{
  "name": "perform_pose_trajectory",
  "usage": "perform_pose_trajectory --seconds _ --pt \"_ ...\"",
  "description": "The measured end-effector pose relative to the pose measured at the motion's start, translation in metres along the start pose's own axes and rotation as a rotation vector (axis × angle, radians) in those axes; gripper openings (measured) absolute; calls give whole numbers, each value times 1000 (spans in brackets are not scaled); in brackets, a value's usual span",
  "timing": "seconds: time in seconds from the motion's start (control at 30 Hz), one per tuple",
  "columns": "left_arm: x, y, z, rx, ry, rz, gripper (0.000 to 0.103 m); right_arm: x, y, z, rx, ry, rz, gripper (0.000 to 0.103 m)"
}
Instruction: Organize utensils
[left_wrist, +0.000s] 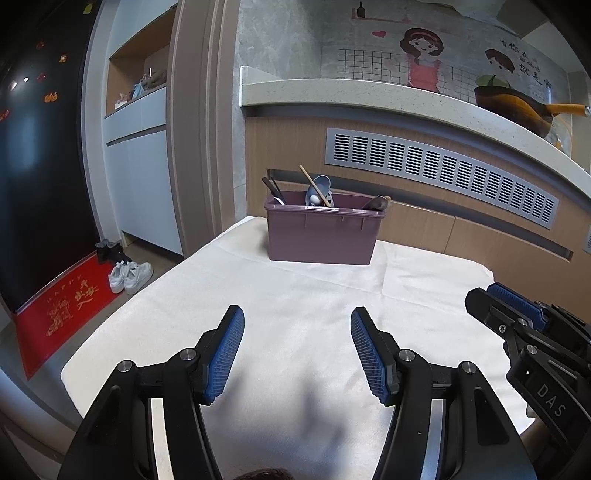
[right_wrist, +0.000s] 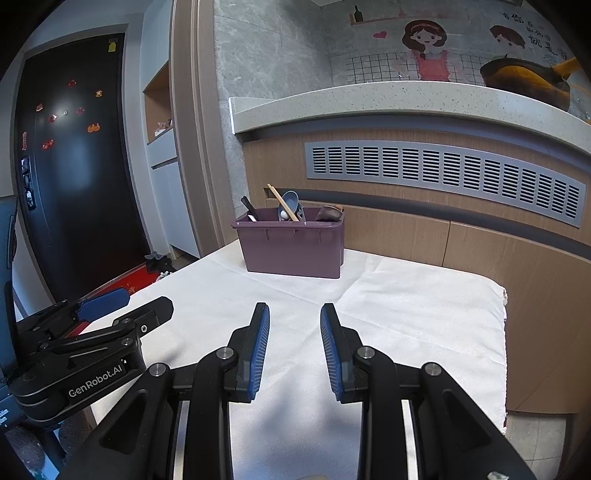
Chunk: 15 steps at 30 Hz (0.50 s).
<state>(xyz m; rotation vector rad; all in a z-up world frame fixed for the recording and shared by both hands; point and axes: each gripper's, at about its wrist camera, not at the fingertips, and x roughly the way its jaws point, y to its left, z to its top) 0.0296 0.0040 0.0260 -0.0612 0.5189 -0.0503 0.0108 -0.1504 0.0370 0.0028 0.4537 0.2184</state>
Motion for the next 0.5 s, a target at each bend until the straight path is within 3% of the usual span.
perform_pose_trajectory --seconds 0.5 --pt "0 -2 2 9 -9 5 61 -1 2 1 11 0 -11 27"
